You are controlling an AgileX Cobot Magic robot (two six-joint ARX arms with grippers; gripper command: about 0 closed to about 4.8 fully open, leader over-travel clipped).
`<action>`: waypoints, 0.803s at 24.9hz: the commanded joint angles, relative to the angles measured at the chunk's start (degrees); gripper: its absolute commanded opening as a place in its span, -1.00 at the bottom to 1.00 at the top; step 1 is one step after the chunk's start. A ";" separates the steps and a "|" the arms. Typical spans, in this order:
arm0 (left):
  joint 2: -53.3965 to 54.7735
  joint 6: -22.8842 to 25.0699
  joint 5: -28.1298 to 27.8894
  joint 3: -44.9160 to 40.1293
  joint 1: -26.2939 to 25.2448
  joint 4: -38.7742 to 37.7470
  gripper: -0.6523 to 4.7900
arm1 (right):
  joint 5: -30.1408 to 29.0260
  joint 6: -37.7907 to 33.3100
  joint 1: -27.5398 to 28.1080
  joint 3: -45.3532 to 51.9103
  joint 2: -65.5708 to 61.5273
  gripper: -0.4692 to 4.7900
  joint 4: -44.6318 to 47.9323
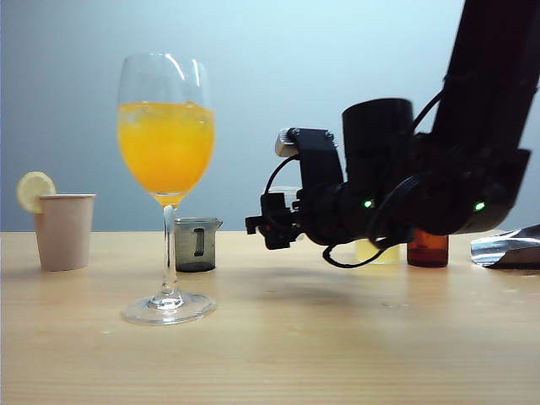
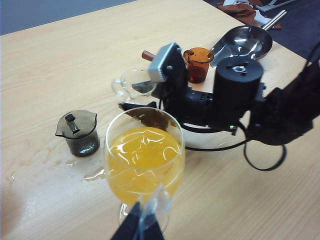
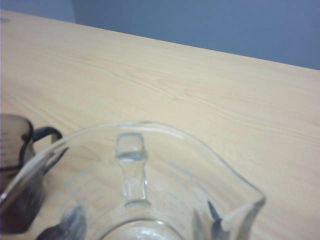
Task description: Pick up the second measuring cup from the left, pour the orange juice inside into the goblet, and finally put the measuring cup back in its original place.
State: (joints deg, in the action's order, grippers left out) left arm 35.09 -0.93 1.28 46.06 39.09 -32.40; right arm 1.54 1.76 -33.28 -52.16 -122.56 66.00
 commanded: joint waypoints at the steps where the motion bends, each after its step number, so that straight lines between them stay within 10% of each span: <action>1: -0.11 0.04 0.00 0.26 0.02 0.26 -0.78 | 2.14 -0.24 -0.02 -2.99 -1.18 0.01 0.13; 20: -0.11 0.07 0.00 0.26 0.02 0.26 -0.78 | 4.81 -1.75 0.04 -6.62 -3.10 0.19 -10.69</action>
State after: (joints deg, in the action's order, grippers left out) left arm 35.09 -0.93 1.28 46.06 39.09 -32.40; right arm 6.39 0.45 -33.21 -58.63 -125.89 54.13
